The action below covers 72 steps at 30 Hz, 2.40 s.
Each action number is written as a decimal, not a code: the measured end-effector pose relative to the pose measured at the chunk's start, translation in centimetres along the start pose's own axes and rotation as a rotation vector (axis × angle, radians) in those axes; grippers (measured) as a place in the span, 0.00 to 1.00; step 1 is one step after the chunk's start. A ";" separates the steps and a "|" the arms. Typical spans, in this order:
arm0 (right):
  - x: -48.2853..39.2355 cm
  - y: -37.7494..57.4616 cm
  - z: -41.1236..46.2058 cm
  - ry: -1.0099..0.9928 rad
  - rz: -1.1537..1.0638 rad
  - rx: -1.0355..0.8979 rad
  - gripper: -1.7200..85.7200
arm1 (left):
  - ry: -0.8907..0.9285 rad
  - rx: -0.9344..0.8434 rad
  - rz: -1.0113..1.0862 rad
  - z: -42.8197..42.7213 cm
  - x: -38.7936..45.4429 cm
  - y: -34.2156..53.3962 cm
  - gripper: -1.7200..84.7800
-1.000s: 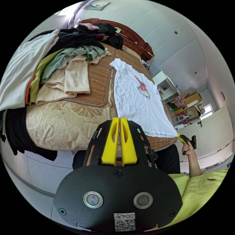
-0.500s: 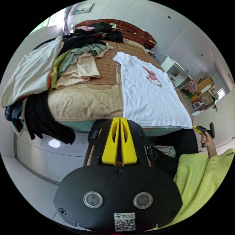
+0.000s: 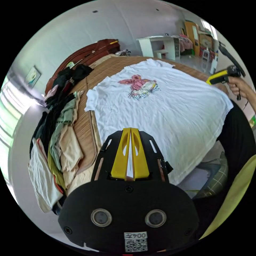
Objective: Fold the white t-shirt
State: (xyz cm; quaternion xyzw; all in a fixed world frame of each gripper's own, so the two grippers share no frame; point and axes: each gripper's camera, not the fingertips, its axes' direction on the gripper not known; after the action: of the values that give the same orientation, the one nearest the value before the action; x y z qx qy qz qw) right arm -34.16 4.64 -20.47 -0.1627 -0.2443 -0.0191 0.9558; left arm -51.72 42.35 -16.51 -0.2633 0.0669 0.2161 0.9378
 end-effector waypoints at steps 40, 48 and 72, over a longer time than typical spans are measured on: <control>-44.6 -43.8 6.3 -0.007 -0.599 -0.046 0.13 | -0.060 0.137 0.370 10.6 9.8 -3.8 0.03; -46.0 -43.6 5.9 0.005 -0.549 -0.003 0.04 | -0.068 0.132 0.374 11.3 10.1 -2.8 0.03; -17.2 -33.9 2.4 -0.068 -0.042 0.098 0.09 | -0.039 0.132 0.364 13.2 7.6 1.0 0.03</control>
State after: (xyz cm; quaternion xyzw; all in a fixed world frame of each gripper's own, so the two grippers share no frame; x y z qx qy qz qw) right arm -54.38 -27.39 -16.37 -0.1110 -0.2809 -0.0217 0.9531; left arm -45.21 52.88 -7.52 -0.1806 0.1091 0.3821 0.8997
